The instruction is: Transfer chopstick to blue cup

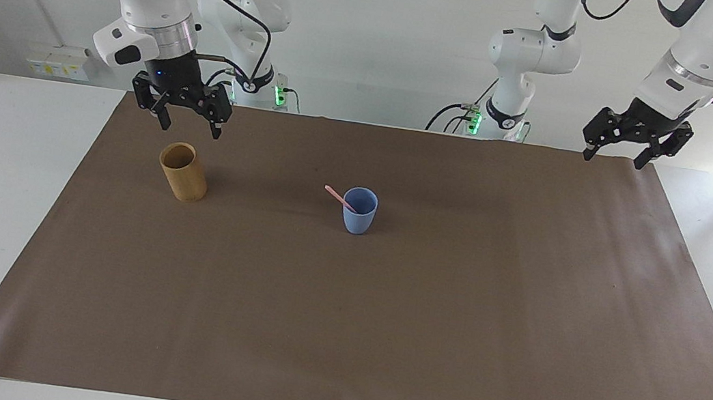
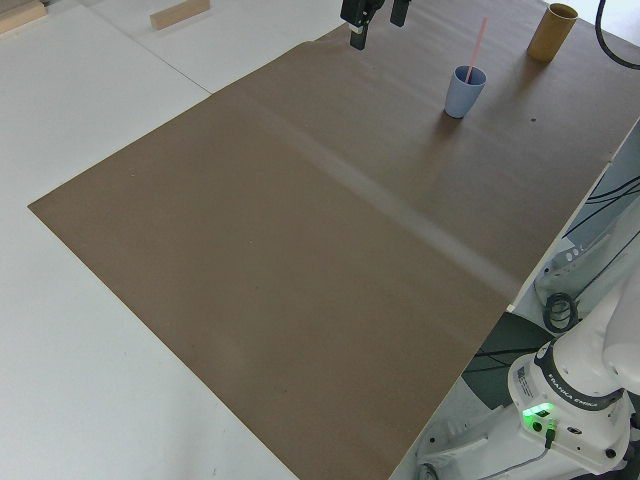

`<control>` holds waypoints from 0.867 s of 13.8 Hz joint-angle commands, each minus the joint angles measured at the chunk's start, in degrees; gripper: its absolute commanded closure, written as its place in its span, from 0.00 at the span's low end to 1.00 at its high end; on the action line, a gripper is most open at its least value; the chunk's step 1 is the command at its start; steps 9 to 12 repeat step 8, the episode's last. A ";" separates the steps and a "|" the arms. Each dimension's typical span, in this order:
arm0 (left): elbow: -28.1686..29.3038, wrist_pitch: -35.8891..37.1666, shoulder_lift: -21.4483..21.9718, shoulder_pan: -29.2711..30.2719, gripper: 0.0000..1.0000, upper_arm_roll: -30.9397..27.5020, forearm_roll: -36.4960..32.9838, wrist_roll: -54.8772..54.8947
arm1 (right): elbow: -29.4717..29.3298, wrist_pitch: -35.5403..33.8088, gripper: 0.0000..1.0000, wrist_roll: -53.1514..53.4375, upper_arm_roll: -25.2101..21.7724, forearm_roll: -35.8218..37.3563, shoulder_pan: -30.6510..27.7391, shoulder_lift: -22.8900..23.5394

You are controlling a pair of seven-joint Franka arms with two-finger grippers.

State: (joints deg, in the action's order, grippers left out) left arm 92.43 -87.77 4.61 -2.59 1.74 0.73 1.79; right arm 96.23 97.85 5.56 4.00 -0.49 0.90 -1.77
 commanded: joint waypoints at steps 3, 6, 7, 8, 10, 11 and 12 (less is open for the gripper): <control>-0.49 1.11 0.31 0.92 0.00 0.45 0.50 -0.38 | 0.89 -1.26 0.00 -2.48 0.48 -1.26 -1.16 -0.60; -0.49 1.11 0.31 0.92 0.00 0.45 0.50 -0.38 | 1.85 -0.83 0.00 -2.66 0.48 -1.18 -1.08 -1.21; -0.49 1.11 0.31 0.92 0.00 0.54 0.50 -0.38 | 2.12 -0.82 0.00 -2.75 0.48 -1.18 -1.16 -1.39; -0.49 1.11 0.31 0.92 0.00 0.45 0.50 -0.38 | 2.12 -0.82 0.00 -2.92 0.48 -1.18 -1.08 -1.39; -0.49 1.11 0.31 0.92 0.00 0.45 0.50 -0.38 | 2.12 -0.82 0.00 -2.92 0.48 -1.18 -1.08 -1.39; -0.49 1.11 0.31 0.92 0.00 0.45 0.50 -0.38 | 2.12 -0.82 0.00 -2.92 0.48 -1.18 -1.08 -1.39; -0.49 1.11 0.31 0.92 0.00 0.45 0.50 -0.38 | 2.12 -0.82 0.00 -2.92 0.48 -1.18 -1.08 -1.39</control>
